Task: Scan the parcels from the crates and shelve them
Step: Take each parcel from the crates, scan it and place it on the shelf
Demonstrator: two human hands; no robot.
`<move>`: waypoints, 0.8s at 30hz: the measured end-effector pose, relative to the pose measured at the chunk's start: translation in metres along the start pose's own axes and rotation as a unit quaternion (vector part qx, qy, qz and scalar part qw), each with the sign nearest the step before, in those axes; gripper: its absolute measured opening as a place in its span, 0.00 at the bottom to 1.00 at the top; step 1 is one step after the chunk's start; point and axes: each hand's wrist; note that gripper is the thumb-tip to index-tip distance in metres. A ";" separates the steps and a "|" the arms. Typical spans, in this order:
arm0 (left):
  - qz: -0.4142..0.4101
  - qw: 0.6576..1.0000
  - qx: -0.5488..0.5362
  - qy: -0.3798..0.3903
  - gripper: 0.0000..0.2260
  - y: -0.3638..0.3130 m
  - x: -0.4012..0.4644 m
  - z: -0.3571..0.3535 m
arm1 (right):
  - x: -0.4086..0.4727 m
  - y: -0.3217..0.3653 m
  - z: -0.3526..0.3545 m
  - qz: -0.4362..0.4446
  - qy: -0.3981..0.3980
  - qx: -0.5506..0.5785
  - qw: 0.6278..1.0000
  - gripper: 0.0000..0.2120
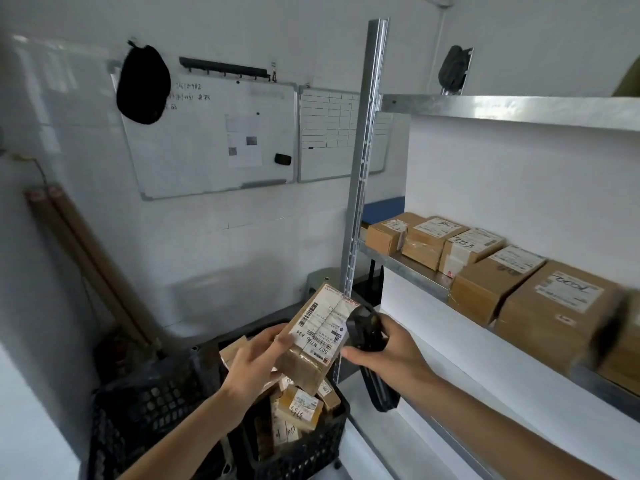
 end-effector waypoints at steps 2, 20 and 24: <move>-0.002 1.000 0.009 0.000 0.09 -0.001 -0.004 0.007 | -0.001 0.005 -0.002 0.011 -0.004 0.002 1.000 0.25; 0.041 0.991 -0.091 -0.084 0.22 0.009 -0.015 0.013 | -0.026 0.005 -0.012 0.029 -0.023 -0.024 0.999 0.28; 0.034 0.987 -0.079 -0.133 0.18 0.013 -0.015 0.004 | -0.030 -0.005 -0.005 0.008 -0.012 -0.043 0.999 0.31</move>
Point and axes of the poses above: each hand's wrist, its own x-axis towards the middle knuckle, its own z-axis out of the back of the hand, y = z × x, and after that the axes turned 11 degrees about x, right-handed
